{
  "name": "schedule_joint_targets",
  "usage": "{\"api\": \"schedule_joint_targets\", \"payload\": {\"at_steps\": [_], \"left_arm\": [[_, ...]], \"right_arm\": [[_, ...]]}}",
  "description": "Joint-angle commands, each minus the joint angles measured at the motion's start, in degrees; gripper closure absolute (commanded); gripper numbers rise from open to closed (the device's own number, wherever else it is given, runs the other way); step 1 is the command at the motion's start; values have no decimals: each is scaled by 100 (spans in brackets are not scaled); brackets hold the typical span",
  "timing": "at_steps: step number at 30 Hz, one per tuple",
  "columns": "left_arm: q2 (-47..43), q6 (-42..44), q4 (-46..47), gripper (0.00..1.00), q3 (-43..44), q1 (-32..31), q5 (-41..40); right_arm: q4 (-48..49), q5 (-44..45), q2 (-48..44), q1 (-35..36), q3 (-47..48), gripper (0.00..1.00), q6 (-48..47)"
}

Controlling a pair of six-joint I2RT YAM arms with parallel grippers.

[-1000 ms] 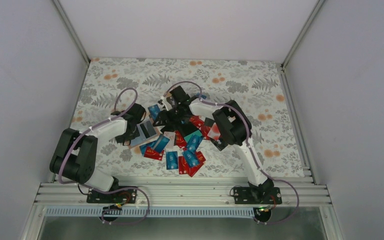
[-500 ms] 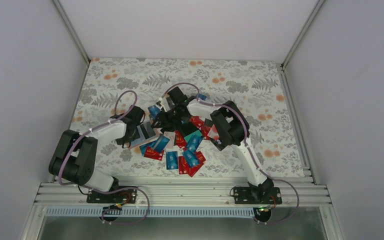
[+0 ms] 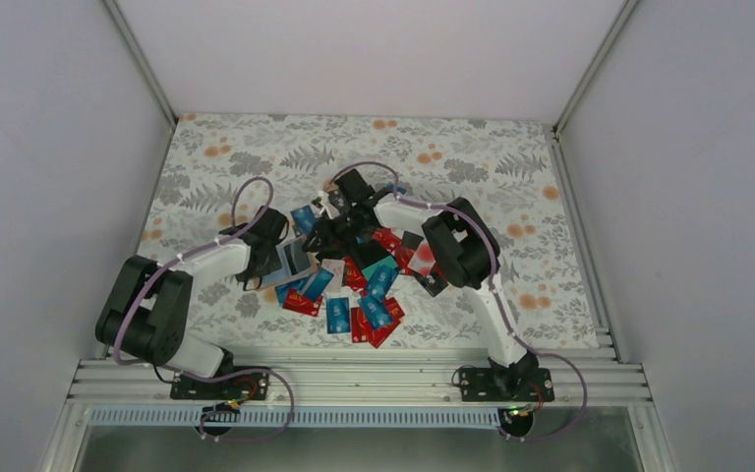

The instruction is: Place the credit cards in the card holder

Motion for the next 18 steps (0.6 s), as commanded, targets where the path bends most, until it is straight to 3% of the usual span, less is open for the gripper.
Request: {"api": "schedule_joint_targets", "payload": {"at_steps": [1, 11, 18], "left_arm": [[252, -89, 723, 96, 79, -302, 1212], [225, -217, 1065, 96, 187, -433, 1762], [-327, -268, 672, 96, 63, -429, 1604]], "right_arm": [[278, -287, -525, 149, -157, 68, 128], [411, -352, -535, 156, -332, 68, 195], [644, -453, -257, 237, -288, 68, 353]]}}
